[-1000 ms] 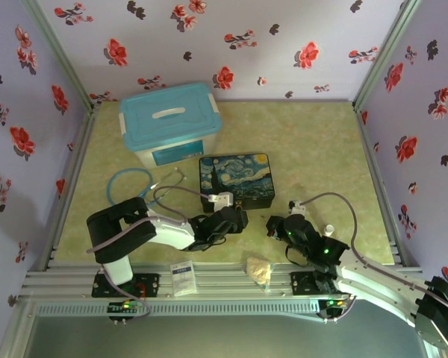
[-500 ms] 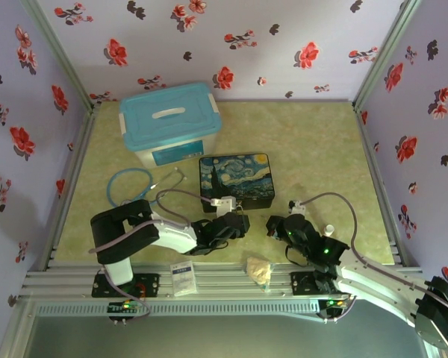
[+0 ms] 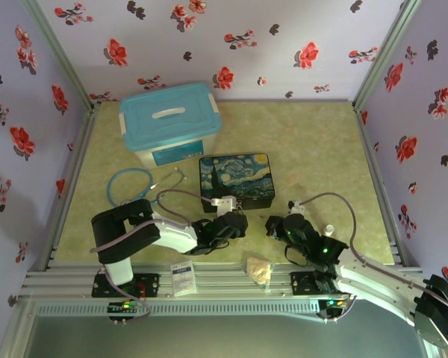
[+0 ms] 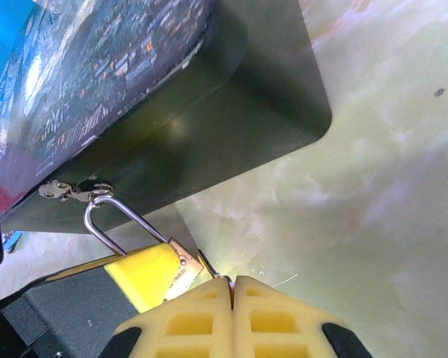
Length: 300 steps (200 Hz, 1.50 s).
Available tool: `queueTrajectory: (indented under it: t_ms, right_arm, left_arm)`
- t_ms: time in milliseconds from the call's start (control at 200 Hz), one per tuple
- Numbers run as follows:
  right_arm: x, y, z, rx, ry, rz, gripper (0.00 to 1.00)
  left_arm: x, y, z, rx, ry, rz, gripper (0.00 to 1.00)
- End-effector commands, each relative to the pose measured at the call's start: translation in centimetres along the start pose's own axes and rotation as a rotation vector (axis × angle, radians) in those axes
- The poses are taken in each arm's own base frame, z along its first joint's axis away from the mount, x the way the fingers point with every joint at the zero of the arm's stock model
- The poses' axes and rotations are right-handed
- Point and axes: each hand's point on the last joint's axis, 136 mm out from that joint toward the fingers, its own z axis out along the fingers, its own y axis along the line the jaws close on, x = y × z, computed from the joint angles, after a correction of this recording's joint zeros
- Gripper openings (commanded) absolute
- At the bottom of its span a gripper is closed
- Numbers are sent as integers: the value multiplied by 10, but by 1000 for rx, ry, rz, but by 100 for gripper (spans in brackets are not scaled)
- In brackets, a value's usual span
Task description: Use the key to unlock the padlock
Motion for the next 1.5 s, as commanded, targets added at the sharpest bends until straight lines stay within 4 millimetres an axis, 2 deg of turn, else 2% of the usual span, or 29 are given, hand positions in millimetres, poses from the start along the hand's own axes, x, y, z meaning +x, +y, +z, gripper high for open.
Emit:
queueTrajectory:
  t_ms: [0, 125, 350, 485, 630, 805, 970, 1080, 1295, 1495]
  right_arm:
    - [6, 6, 3, -37, 34, 57, 0]
    - [14, 13, 7, -67, 80, 118, 0]
    - [24, 14, 13, -122, 125, 210, 0]
    - [21, 6, 12, -120, 109, 233, 0]
    - [16, 15, 7, -178, 103, 253, 0]
    - [10, 18, 11, -200, 102, 293, 0]
    - [7, 39, 18, -271, 127, 279, 0]
    - [7, 45, 21, -293, 134, 275, 0]
    - [1, 43, 18, -288, 103, 274, 0]
    - [-4, 46, 13, -299, 90, 265, 0]
  left_arm:
    - [-13, -10, -1, 39, -22, -54, 1]
    - [-22, -14, 0, 74, -41, -118, 0]
    - [-43, -26, -7, 159, -89, -242, 0]
    - [-50, -27, -7, 197, -103, -300, 0]
    - [-54, -35, -14, 244, -103, -352, 0]
    - [-59, -36, -19, 251, -109, -397, 0]
    - [-62, -35, -20, 263, -117, -431, 0]
    - [-63, -36, -20, 273, -119, -445, 0]
    - [-61, -31, -18, 280, -121, -478, 0]
    - [-68, -43, -25, 317, -121, -480, 0]
